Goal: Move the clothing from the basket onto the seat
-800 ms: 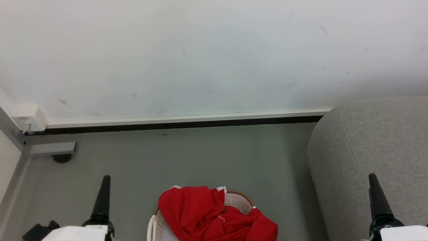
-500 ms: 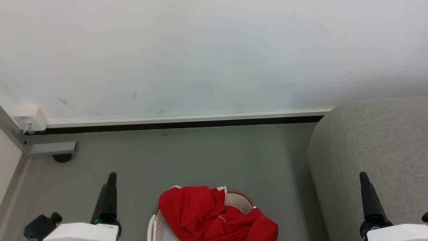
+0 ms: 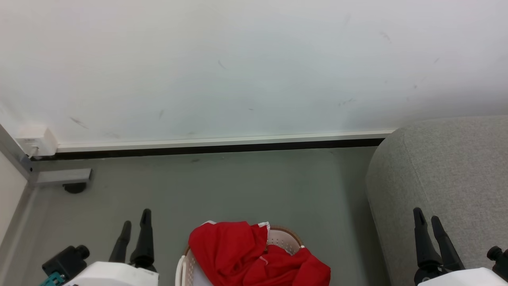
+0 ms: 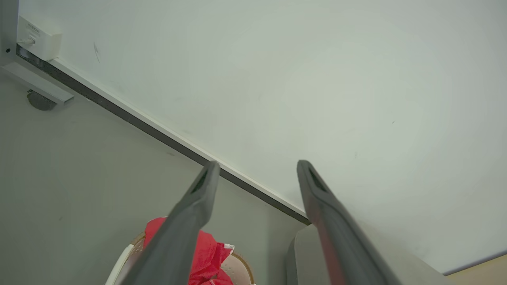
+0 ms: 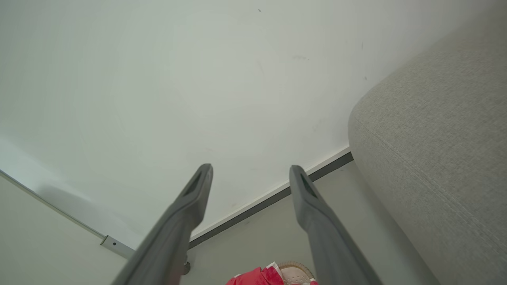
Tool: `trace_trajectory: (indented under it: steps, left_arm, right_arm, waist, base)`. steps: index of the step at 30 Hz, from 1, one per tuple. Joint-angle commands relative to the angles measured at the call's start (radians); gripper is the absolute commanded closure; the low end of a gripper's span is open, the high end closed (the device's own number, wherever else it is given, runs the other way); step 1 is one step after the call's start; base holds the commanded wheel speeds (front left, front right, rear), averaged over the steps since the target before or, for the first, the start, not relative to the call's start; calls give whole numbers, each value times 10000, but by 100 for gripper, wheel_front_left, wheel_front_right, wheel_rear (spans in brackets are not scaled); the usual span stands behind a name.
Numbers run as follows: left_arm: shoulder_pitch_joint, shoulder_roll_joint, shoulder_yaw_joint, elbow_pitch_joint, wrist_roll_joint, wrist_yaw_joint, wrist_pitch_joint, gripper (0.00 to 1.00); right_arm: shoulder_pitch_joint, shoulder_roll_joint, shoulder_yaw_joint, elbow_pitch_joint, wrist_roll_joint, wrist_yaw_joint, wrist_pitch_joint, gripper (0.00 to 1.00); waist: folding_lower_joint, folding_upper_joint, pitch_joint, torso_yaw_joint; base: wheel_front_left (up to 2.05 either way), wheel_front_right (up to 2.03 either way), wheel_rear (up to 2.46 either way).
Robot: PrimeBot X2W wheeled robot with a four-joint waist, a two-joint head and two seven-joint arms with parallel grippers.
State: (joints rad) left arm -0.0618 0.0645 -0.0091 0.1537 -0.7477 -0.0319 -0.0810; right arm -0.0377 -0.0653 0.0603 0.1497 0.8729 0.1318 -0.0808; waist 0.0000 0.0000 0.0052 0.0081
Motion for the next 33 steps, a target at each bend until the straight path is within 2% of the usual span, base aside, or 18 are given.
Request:
trace_trajectory:
  steps: [1, 17, 33]
  left_arm:
    - [-93, 184, -63, -123, 423, 115, -95, 0]
    - [-98, 460, -637, -55, 2111, 793, -561, 0]
    - [-61, 488, -781, -257, 3673, 902, -986, 0]
  right_arm:
    - [-39, -48, 13, -90, -470, -8, -96, 0]
    - [30, -17, 322, 433, -2755, -11, -571, 0]
    - [105, 38, 535, 411, -4211, -13, -987, 0]
  waist:
    - [0, 0, -3, 4]
    - [0, 0, -61, 54]
    - [0, 0, -104, 128]
  base:
    - [0, 0, 0]
    - [0, 0, 0]
    - [0, 0, 0]
